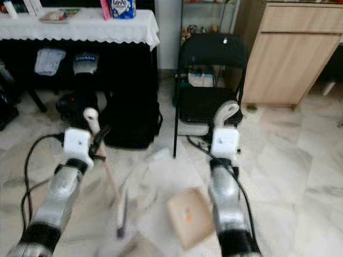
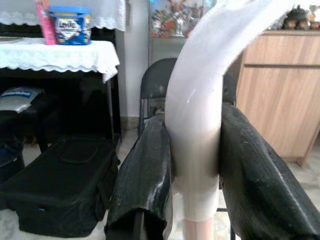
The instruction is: Sweep floor
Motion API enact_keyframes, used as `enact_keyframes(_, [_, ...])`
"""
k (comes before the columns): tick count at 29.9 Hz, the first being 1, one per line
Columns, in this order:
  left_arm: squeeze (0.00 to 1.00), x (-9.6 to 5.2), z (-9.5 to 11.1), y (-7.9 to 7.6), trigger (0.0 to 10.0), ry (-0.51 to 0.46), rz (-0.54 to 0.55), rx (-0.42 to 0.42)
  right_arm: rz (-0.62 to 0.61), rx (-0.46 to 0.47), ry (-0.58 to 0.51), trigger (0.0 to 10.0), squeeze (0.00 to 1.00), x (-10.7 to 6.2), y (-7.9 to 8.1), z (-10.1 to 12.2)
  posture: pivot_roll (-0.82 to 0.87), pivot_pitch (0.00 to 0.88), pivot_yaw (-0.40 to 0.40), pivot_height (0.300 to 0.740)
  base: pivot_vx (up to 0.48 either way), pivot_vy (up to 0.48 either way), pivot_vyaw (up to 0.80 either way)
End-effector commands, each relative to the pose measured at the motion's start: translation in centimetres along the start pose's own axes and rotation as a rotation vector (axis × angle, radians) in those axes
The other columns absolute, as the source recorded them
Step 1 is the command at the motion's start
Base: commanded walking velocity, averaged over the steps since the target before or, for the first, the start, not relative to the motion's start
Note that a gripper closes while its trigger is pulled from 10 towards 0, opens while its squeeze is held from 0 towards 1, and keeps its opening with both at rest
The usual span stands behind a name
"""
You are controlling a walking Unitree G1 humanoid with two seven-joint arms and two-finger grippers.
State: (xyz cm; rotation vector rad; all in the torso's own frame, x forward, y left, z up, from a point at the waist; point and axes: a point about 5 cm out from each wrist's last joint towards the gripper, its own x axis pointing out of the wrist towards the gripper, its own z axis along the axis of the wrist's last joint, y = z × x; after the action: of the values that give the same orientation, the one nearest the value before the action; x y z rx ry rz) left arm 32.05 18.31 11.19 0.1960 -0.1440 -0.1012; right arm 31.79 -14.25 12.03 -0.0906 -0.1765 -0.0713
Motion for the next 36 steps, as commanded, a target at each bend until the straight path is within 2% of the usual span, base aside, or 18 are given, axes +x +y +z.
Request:
enact_keyframes(1, [0.00,0.46,1.03,0.13,10.0,-0.042,-0.005,0.027,-0.008,0.040,-0.048,10.0,0.00,0.27,-0.06,0.97,-0.06,0.038,0.039,0.740,0.330,0.000,0.00])
enact_keyframes(36, [0.00,0.50,1.03,-0.06,10.0,-0.045,-0.009,0.025,0.006,0.028,-0.041,10.0,0.00,0.18,0.27,0.78,-0.06,0.024,0.036,0.740,0.329,0.000,0.00])
